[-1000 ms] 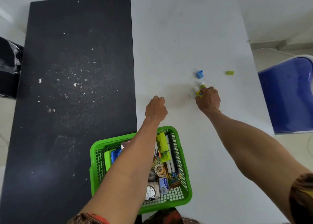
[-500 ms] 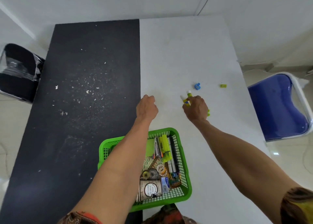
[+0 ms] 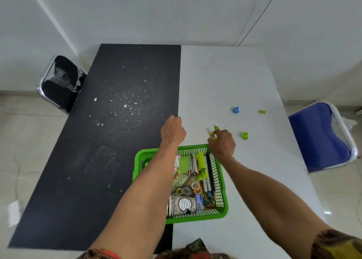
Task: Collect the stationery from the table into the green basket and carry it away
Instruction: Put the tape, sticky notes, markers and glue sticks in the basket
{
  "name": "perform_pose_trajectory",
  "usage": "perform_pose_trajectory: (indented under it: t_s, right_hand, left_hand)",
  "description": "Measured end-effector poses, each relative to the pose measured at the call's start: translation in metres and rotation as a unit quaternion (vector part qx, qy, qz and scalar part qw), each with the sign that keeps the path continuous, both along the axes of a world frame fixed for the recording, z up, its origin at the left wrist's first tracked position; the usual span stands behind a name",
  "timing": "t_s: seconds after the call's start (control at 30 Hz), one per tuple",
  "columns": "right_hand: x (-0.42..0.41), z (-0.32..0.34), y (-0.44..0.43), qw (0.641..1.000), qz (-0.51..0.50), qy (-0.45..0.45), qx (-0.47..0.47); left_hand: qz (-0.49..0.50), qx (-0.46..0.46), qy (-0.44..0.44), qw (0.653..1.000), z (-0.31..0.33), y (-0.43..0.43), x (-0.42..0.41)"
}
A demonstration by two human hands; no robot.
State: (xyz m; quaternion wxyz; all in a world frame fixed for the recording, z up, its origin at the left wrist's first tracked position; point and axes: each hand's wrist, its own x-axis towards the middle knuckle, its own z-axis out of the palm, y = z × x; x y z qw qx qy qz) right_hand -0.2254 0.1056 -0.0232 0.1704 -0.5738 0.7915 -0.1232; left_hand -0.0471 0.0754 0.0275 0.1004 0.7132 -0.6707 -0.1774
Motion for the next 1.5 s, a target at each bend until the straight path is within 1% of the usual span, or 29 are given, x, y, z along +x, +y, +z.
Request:
perform_pose_trajectory:
  t_s: [0.13, 0.23, 0.33, 0.63, 0.83, 0.97, 1.1, 1.17, 1.27, 1.4, 1.5]
  right_hand:
    - [-0.035, -0.01, -0.014, 0.995, -0.076, -0.007, 0.065]
    - [-0.051, -0.026, -0.016, 0.986, -0.094, -0.021, 0.135]
    - [-0.055, -0.041, -0.014, 0.979, -0.107, -0.024, 0.17]
    - [-0.044, -0.069, -0.006, 0.98, -0.061, 0.028, 0.186]
    - [-0.049, -0.065, -0.009, 0.98, -0.065, 0.026, 0.187]
    - [-0.051, -0.056, -0.01, 0.981, -0.081, 0.029, 0.174]
    - [-0.047, -0.039, -0.01, 0.985, -0.113, 0.036, 0.127]
    - [-0.038, -0.028, -0.011, 0.989, -0.12, 0.016, 0.081]
    - [-0.012, -0.004, -0.009, 0.991, -0.124, -0.051, 0.004]
    - [0.032, 0.016, 0.013, 0.991, -0.061, -0.106, -0.051]
    - [0.059, 0.013, 0.037, 0.992, -0.022, -0.116, -0.046]
  left_hand:
    - [0.002, 0.006, -0.002, 1.0, -0.007, 0.011, 0.009]
    - [-0.003, 0.019, -0.005, 1.0, -0.019, 0.012, 0.013]
    - [-0.011, 0.03, -0.006, 0.999, -0.031, 0.009, 0.013]
    - [-0.023, 0.056, -0.01, 0.998, -0.049, 0.001, 0.017]
    - [-0.026, 0.056, -0.008, 0.998, -0.049, -0.003, 0.018]
    - [-0.031, 0.052, 0.002, 0.998, -0.047, -0.005, 0.015]
    - [-0.042, 0.046, 0.004, 0.998, -0.041, -0.002, 0.01]
    - [-0.041, 0.042, 0.006, 0.998, -0.038, -0.001, 0.008]
    - [-0.037, 0.034, 0.005, 0.999, -0.032, 0.004, 0.006]
    - [-0.025, 0.025, 0.005, 0.999, -0.026, 0.011, 0.005]
    - [-0.019, 0.018, 0.003, 1.0, -0.021, 0.015, 0.008]
